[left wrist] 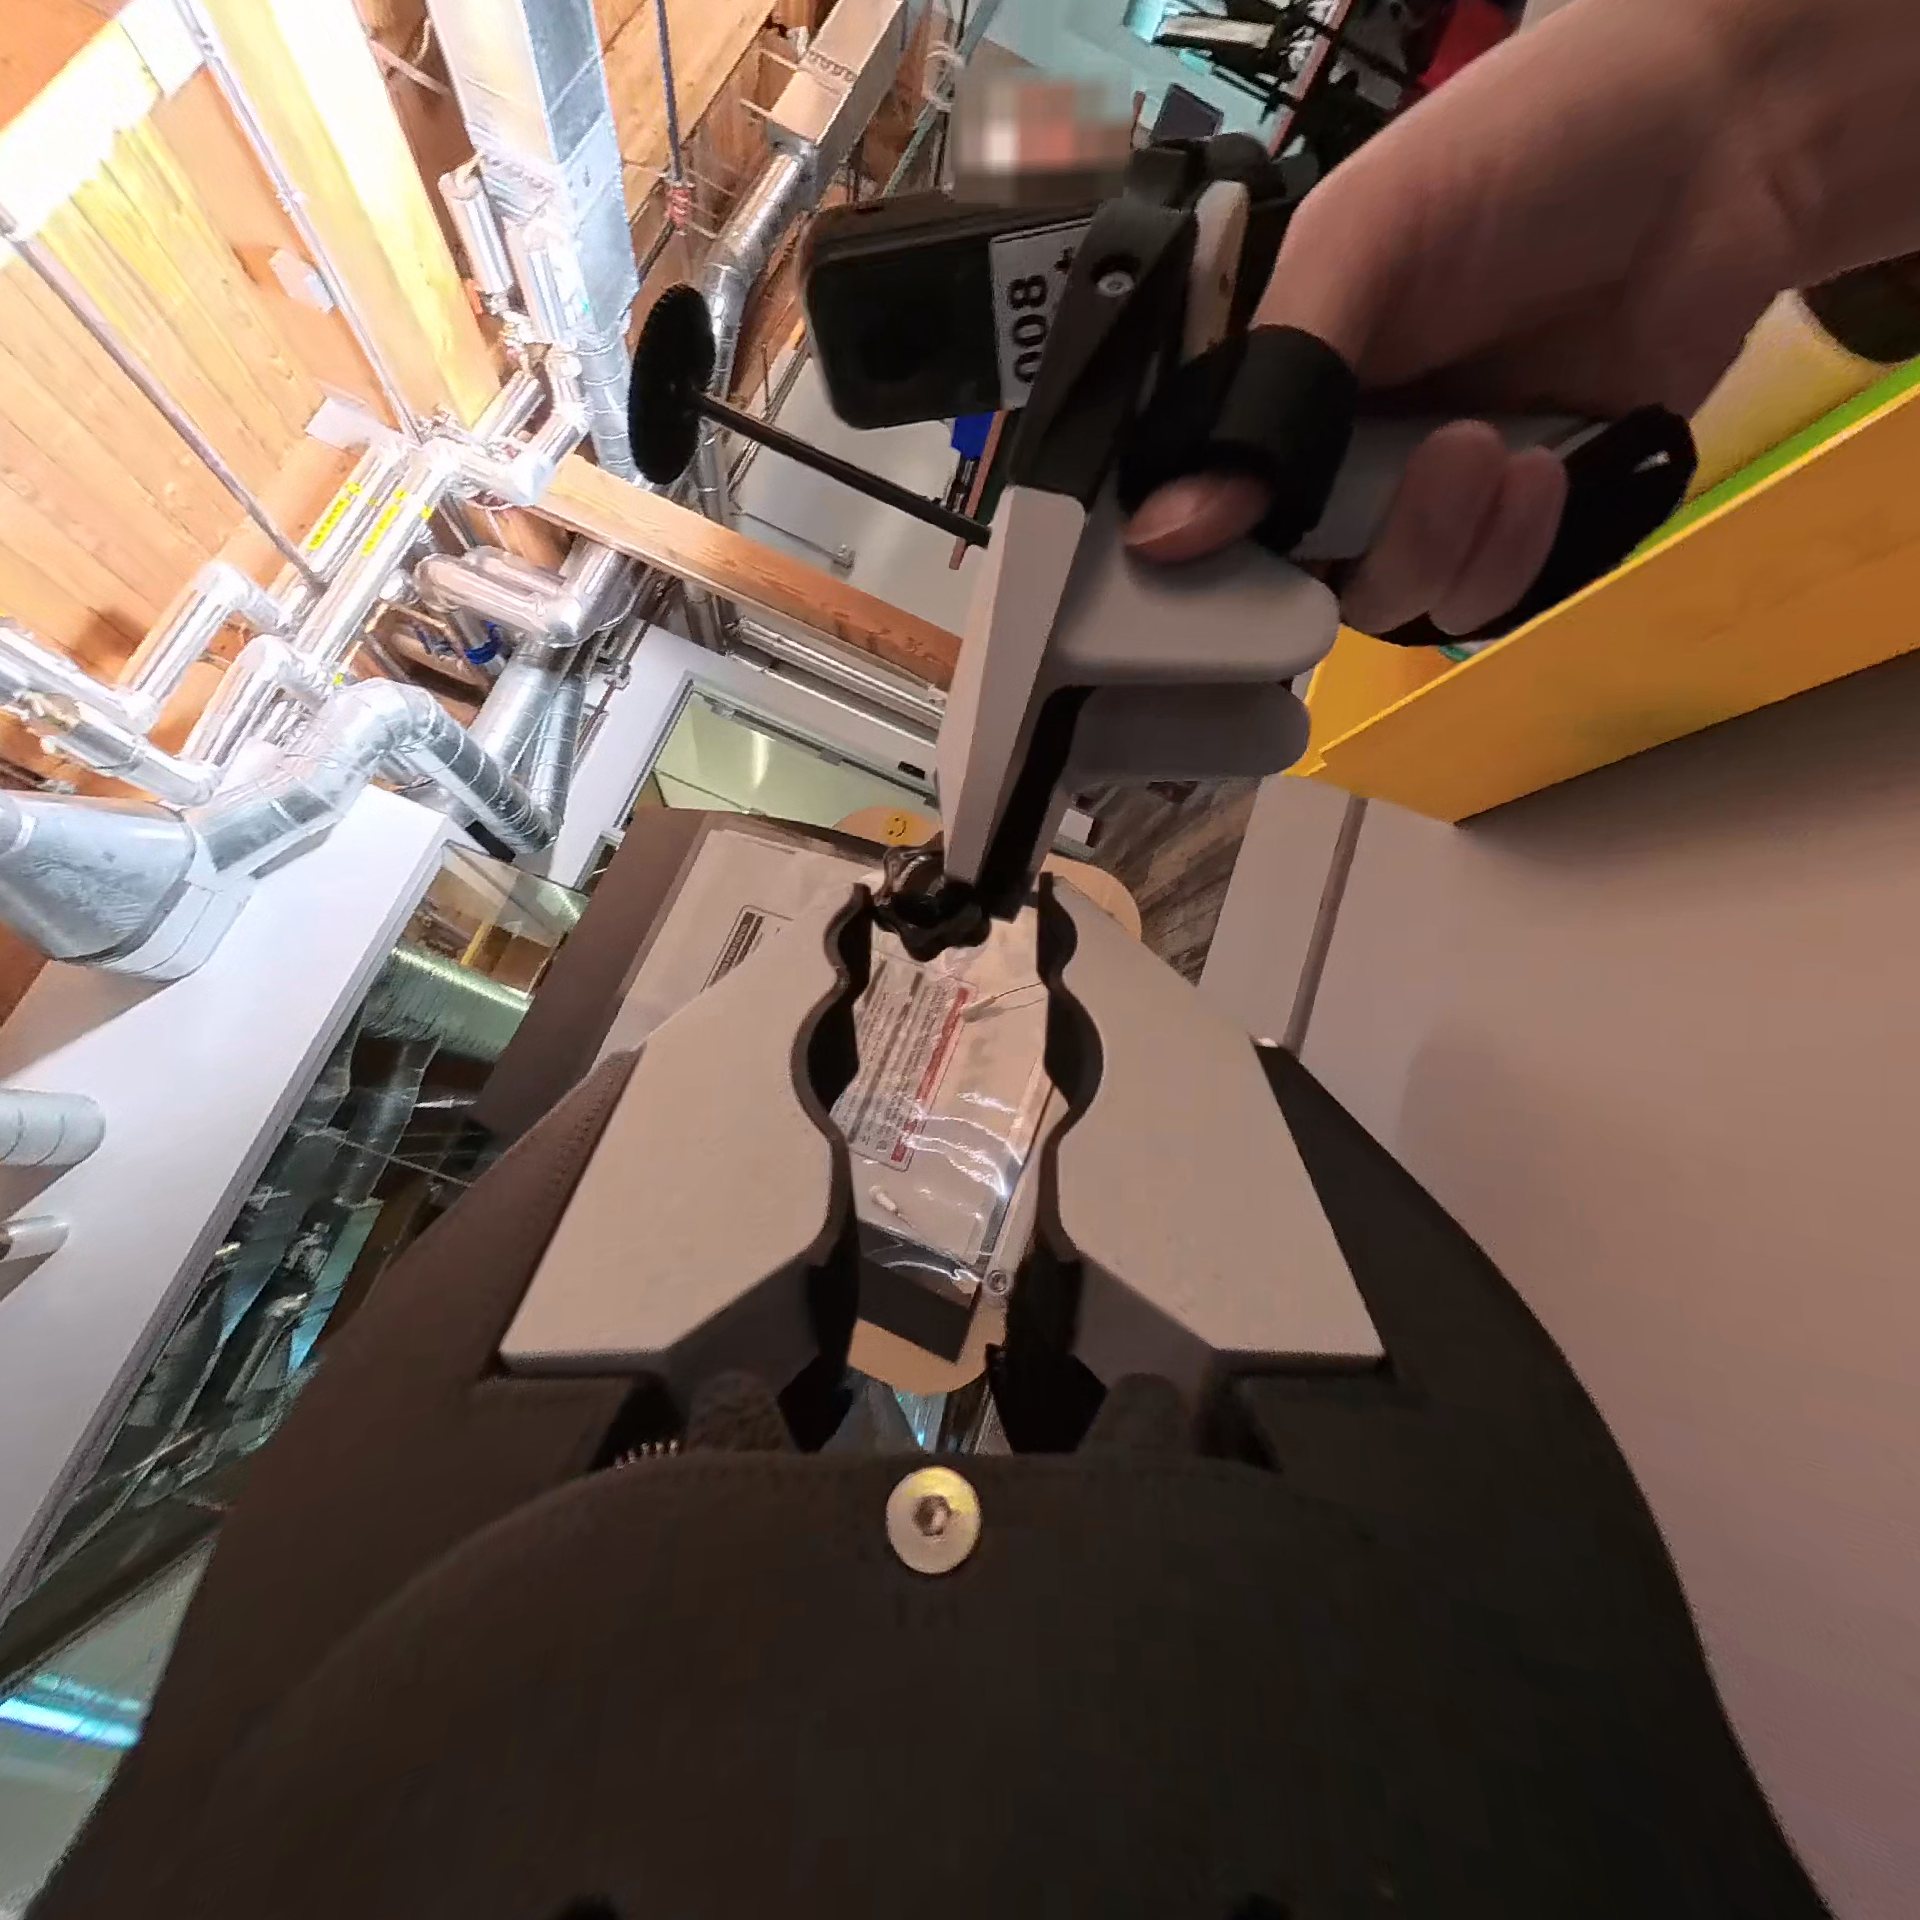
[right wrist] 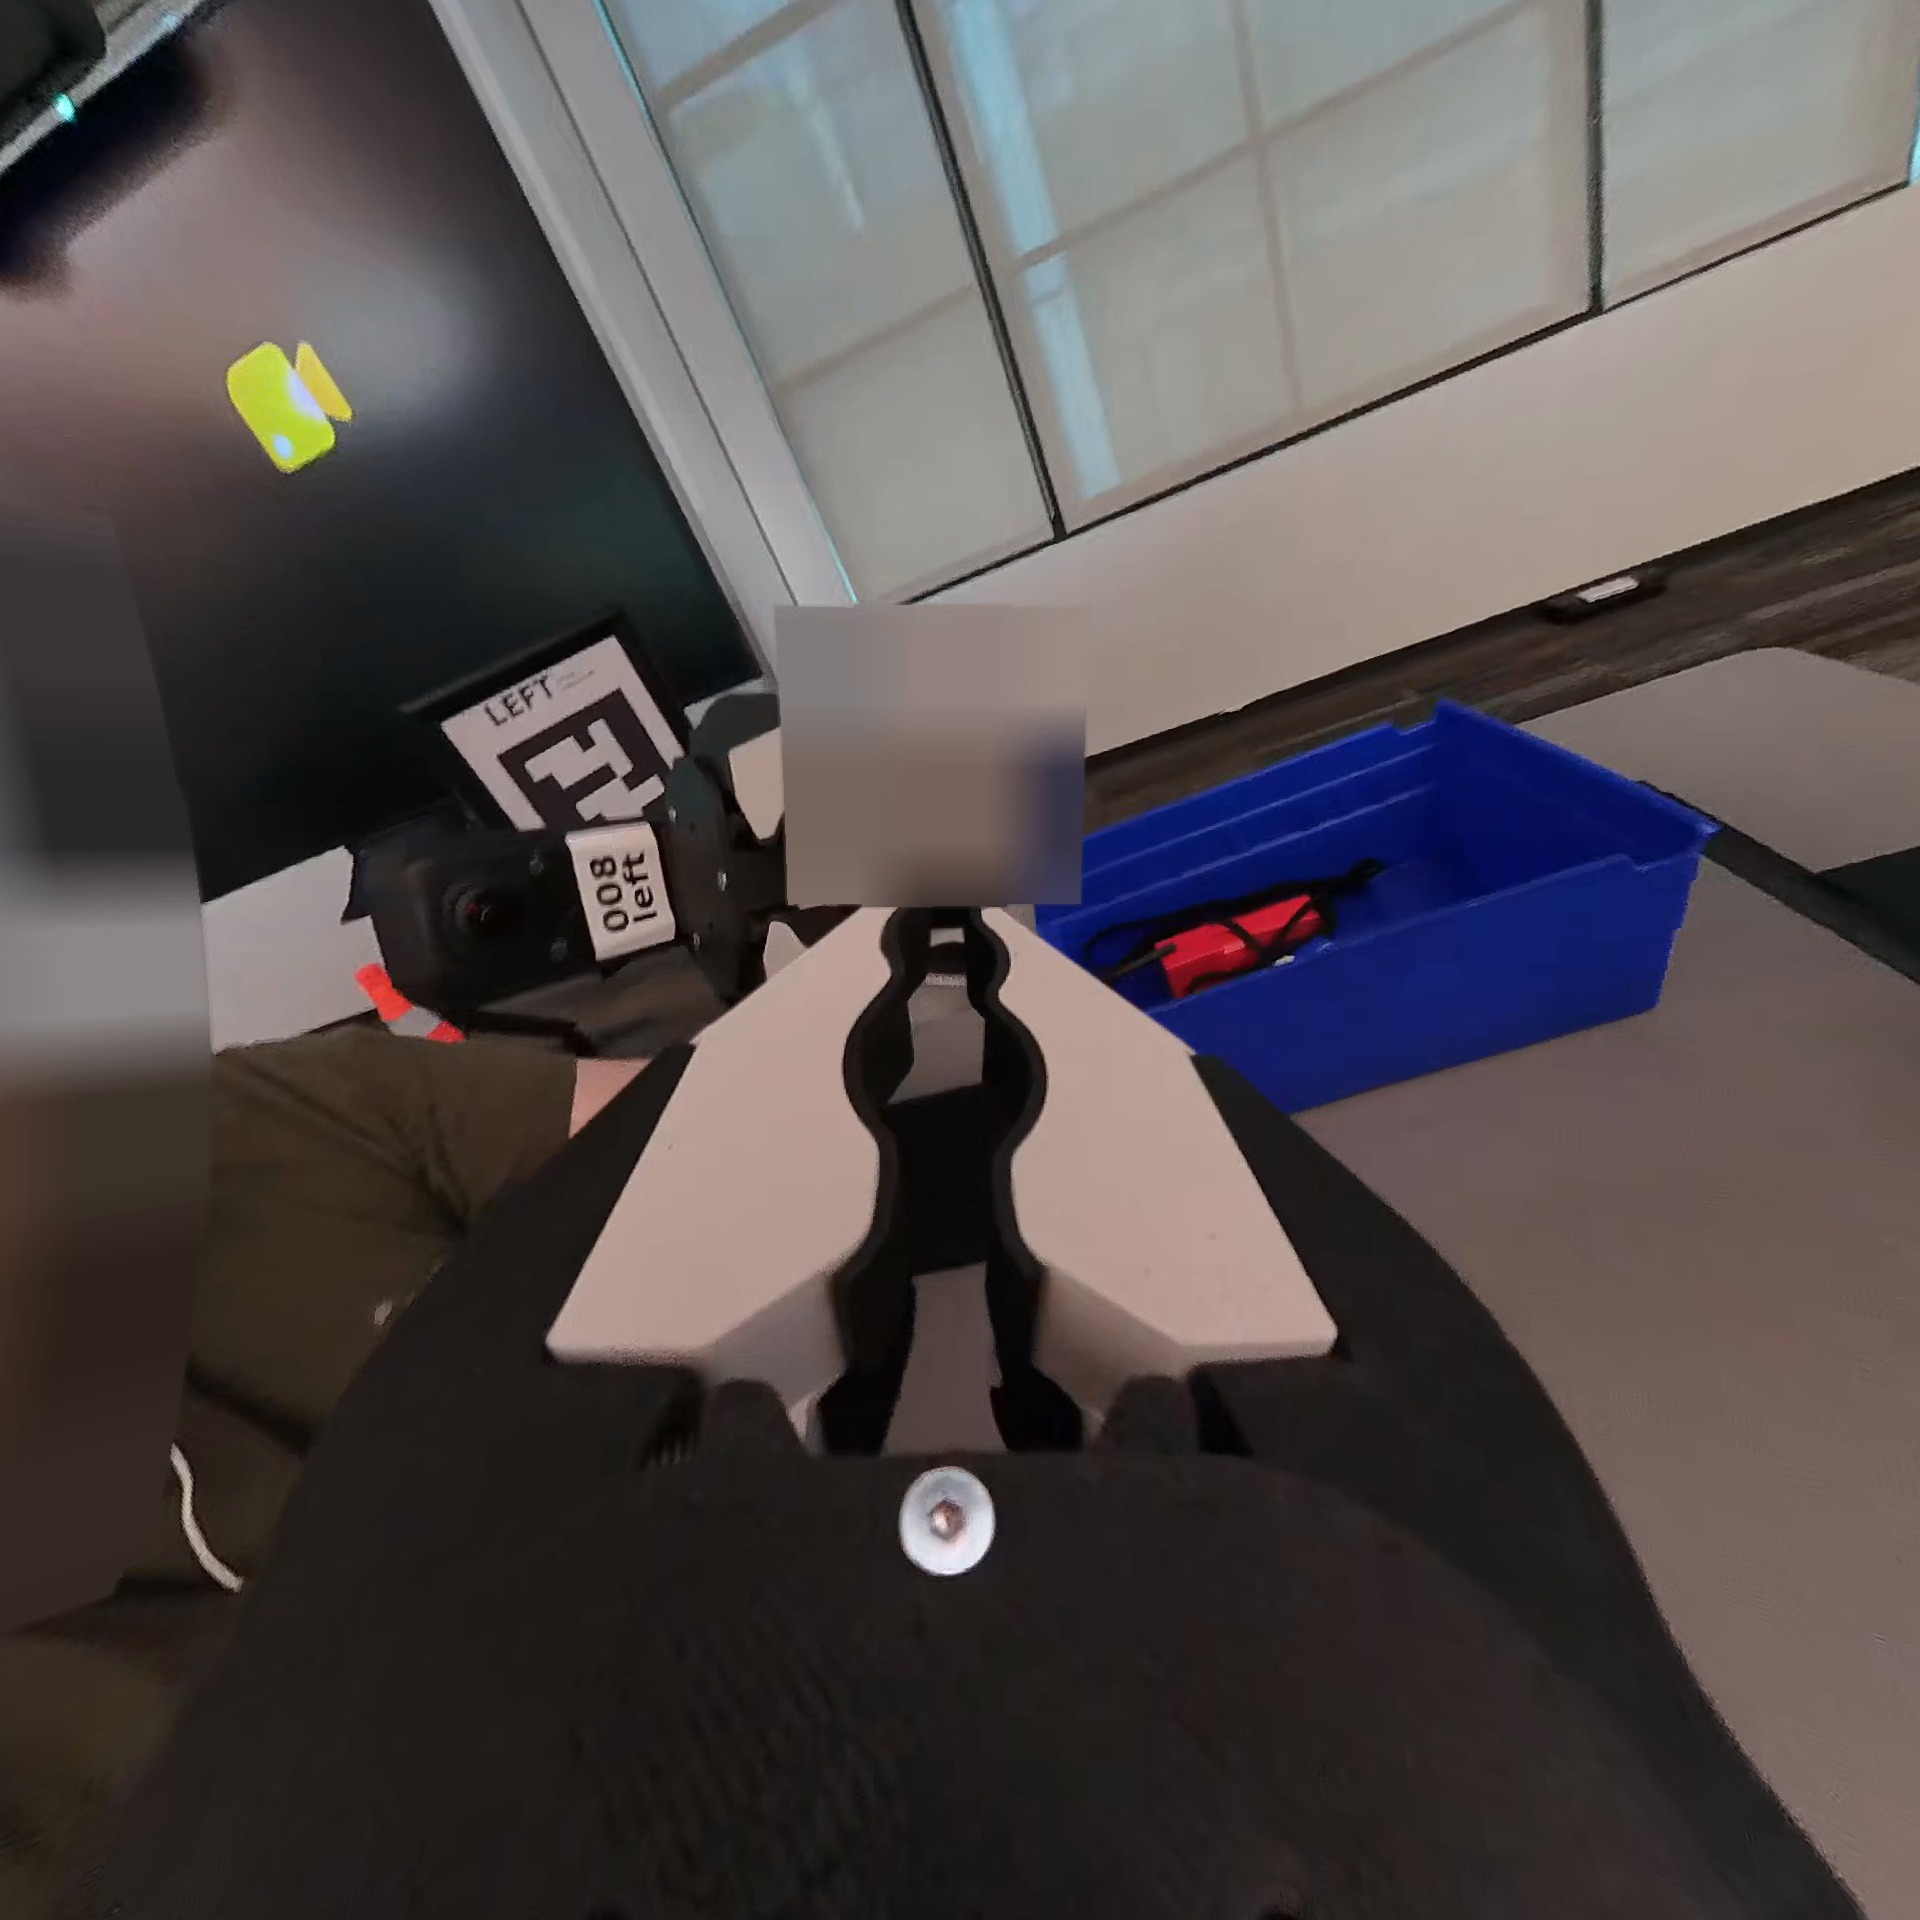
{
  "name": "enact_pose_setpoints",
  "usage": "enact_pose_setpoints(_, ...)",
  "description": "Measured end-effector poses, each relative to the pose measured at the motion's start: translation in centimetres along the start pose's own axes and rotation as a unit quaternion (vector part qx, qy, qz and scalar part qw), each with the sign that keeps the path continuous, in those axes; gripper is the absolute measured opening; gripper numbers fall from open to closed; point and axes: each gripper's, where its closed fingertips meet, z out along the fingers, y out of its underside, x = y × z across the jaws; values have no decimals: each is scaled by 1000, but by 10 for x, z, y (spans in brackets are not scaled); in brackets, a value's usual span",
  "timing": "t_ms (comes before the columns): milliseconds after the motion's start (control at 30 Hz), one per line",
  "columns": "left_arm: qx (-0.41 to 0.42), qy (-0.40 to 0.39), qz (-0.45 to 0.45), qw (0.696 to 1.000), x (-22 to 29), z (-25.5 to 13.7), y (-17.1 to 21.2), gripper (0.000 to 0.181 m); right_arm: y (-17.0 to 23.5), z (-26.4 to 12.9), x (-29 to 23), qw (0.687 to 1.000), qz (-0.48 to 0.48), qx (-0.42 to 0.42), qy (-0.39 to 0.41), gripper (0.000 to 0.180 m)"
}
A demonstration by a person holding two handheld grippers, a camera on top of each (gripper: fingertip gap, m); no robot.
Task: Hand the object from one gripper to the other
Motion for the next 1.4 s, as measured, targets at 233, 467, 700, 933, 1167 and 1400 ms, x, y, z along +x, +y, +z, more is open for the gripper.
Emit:
enact_pose_setpoints(233,41,41,1,998,13,-7,-16,25,14,-8,-14,998,-6,-59,-36,4)
enact_pose_setpoints(467,96,86,-30,991,25,-15,-38,23,25,-18,-35,988,17,-83,-131,4)
enact_pose_setpoints(700,164,125,-84,975,35,-25,-71,23,32,-33,-66,953,52,-81,-288,4)
enact_pose_setpoints(933,166,131,-96,973,35,-26,-71,23,33,-32,-65,958,27,-81,-273,4)
enact_pose_setpoints(1167,168,127,-93,973,33,-27,-72,26,32,-31,-62,962,22,-82,-260,4)
enact_pose_setpoints(1400,162,129,-82,975,34,-27,-69,23,32,-33,-62,961,33,-84,-261,4)
